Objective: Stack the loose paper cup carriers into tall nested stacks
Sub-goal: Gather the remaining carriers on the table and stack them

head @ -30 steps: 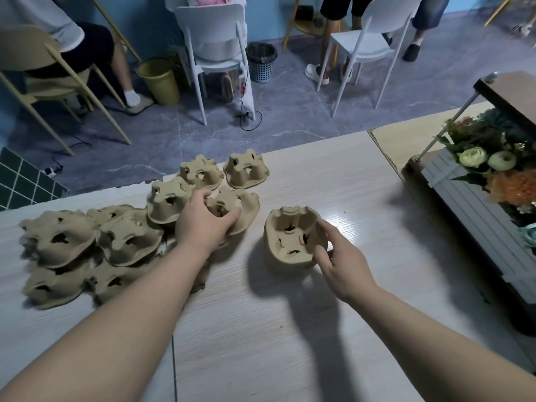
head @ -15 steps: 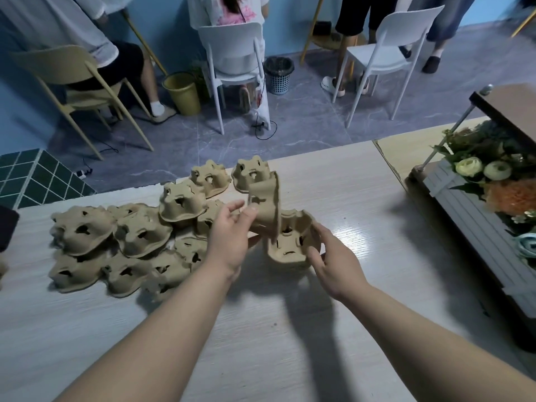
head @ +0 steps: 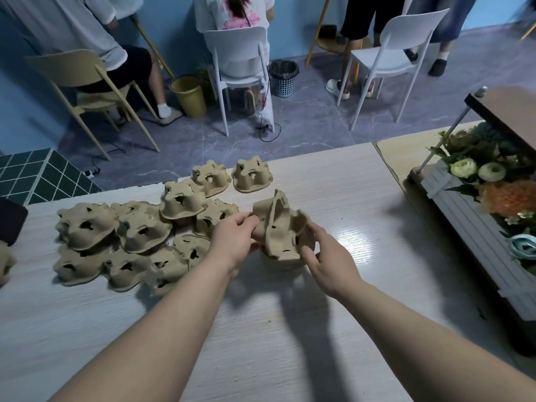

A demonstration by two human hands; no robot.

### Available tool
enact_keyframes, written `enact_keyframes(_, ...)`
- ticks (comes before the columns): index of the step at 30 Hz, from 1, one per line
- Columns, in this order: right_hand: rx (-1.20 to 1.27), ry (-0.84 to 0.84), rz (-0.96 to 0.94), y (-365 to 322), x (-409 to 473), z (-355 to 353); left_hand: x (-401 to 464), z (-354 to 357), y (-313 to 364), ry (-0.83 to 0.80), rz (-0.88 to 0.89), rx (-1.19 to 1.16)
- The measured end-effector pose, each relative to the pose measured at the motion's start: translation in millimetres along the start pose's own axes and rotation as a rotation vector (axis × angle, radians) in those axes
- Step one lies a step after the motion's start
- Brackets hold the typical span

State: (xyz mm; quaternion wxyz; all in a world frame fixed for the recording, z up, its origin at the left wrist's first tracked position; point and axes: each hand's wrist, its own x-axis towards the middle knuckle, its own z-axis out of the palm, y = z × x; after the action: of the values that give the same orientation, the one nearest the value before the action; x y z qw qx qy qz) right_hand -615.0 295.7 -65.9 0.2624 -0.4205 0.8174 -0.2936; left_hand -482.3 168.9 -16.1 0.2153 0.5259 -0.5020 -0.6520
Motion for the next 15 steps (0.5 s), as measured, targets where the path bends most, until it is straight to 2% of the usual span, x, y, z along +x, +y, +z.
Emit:
enact_keyframes(3, 0.011, -0.002, -0.018, -0.3, -0.3, -1.1, 0.7, 4.9, 3.1, -0.007, -0.026, -0.084)
enact_keyframes(7, 0.027, -0.008, -0.017, -1.0, -1.0, -2.1, 1.6, 3.3, 0.7, 0.013, -0.049, 0.006)
enact_keyframes(15, 0.025, -0.021, -0.007, -4.3, -3.3, -4.4, 5.4, -1.4, -2.6, 0.132, 0.089, 0.152)
